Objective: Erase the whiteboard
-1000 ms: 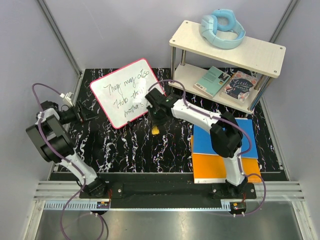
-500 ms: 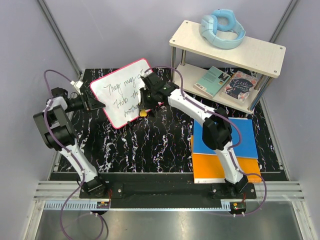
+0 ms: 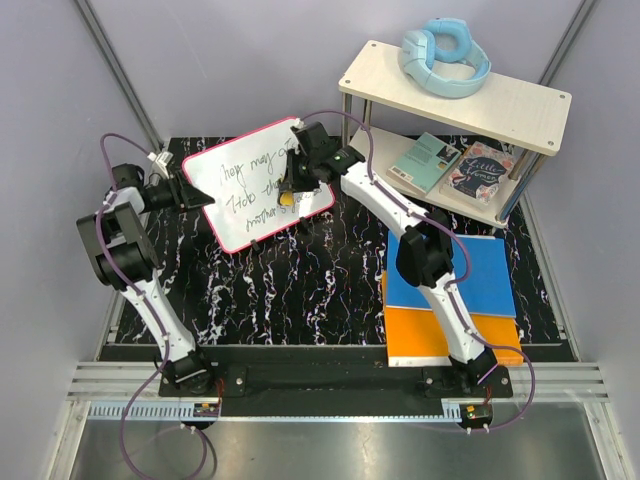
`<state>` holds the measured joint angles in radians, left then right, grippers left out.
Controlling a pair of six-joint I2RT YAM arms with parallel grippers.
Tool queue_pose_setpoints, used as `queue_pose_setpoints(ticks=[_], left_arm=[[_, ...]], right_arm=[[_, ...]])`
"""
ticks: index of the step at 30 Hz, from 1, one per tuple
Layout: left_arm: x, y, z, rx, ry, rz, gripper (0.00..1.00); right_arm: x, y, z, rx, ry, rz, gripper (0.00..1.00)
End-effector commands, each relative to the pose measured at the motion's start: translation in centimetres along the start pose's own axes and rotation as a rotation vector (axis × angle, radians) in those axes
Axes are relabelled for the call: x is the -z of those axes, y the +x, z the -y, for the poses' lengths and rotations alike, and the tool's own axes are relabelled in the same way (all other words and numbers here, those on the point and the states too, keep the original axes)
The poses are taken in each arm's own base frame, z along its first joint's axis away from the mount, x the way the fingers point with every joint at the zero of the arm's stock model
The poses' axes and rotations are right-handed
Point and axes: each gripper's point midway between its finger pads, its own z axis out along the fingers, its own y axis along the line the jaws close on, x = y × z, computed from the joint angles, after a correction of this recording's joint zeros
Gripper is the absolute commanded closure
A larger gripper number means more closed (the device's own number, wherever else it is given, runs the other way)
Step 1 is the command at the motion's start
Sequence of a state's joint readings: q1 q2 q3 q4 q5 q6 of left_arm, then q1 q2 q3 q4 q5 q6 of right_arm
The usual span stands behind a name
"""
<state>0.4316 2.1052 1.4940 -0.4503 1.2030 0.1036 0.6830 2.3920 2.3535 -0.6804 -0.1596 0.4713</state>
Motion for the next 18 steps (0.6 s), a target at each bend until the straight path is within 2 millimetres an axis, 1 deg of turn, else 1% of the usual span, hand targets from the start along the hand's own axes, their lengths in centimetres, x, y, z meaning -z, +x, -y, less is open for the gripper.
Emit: queue_pose_setpoints(ticks=[1, 2, 5, 6, 8, 9, 12, 15, 17, 18], left_arm=[[-0.9, -2.0, -0.1, -0.093, 0.012, 0.017, 0.46], [-0.9, -2.0, -0.2, -0.096, 0.012, 0.018, 0.47], [-0.9, -2.1, -0.2, -0.108, 0.017, 0.016, 0.56], [-0.8, -1.8, -0.2, -0.115, 0.015, 0.011, 0.61], [-0.8, -1.4, -0.3, -0.124, 0.007, 0.003, 0.64], [-0.7, -0.9, -0.5, -0.133, 0.004, -0.01, 0.66], [-0.7, -0.3, -0.3, -0.13, 0.014, -0.026, 0.68], [-0.5, -0.2, -0.3, -0.141, -0.004, -0.036, 0.71], [-0.3, -0.3, -0.6, -0.161, -0.03, -0.049, 0.77], [-0.1, -0.1, -0.5, -0.146, -0.028, -0.056, 0.81]], right_arm=[[-0.4, -1.7, -0.1, 0.027, -0.034, 0.034, 1.0], [-0.6, -1.7, 0.1, 0.028, -0.031, 0.031, 1.0], [-1.2, -1.6, 1.0, 0.031, -0.011, 0.031, 1.0], [-1.4, -1.6, 1.3, 0.033, -0.001, 0.035, 1.0], [-1.6, -1.6, 1.7, 0.046, 0.007, 0.036, 1.0], [-1.8, -1.5, 1.8, 0.044, 0.012, 0.035, 1.0], [-2.1, -1.3, 2.2, 0.053, 0.021, 0.029, 1.0], [-2.1, -1.1, 2.5, 0.064, 0.03, 0.025, 1.0], [-2.1, -1.0, 2.7, 0.071, 0.038, 0.023, 1.0], [-1.8, -1.2, 2.7, 0.073, 0.044, 0.031, 1.0]])
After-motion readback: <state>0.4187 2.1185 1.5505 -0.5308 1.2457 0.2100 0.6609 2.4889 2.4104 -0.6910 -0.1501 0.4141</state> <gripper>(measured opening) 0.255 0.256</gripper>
